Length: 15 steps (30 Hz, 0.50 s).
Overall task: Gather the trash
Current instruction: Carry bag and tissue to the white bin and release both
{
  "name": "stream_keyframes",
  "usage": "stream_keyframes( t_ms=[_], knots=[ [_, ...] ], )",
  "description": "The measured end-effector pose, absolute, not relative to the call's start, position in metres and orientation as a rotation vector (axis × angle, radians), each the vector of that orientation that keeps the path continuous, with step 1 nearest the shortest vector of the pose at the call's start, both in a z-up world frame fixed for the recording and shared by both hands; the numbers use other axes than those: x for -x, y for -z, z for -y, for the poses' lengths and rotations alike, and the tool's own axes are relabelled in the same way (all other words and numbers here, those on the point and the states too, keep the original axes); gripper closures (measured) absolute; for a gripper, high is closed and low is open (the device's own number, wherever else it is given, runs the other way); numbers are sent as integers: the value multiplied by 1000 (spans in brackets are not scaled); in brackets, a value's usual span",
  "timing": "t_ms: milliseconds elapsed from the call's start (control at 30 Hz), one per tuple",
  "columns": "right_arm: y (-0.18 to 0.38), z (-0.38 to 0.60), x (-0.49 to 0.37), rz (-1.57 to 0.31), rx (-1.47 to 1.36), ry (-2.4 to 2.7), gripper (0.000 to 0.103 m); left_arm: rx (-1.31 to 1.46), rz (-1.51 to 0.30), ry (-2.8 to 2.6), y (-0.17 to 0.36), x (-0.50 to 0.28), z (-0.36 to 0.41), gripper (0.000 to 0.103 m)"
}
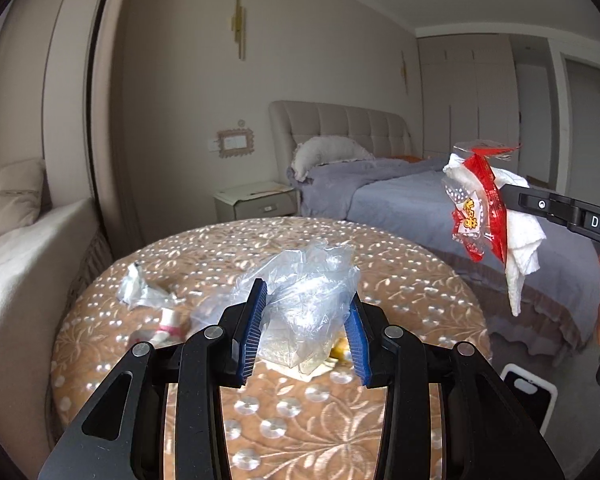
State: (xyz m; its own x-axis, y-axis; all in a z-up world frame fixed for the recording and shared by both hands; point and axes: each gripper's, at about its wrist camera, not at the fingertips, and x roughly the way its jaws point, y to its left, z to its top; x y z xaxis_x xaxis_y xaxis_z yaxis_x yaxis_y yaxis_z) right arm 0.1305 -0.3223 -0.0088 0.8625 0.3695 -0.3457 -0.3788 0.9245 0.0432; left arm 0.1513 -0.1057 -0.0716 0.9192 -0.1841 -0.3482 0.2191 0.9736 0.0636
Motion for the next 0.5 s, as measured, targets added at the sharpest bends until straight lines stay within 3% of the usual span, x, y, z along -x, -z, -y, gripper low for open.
stream_keyframes(
  t_ms=[500],
  knots=[
    [48,439,-69,-372,-40,-99,92,-209,-446,646,113,-145,268,66]
  ],
)
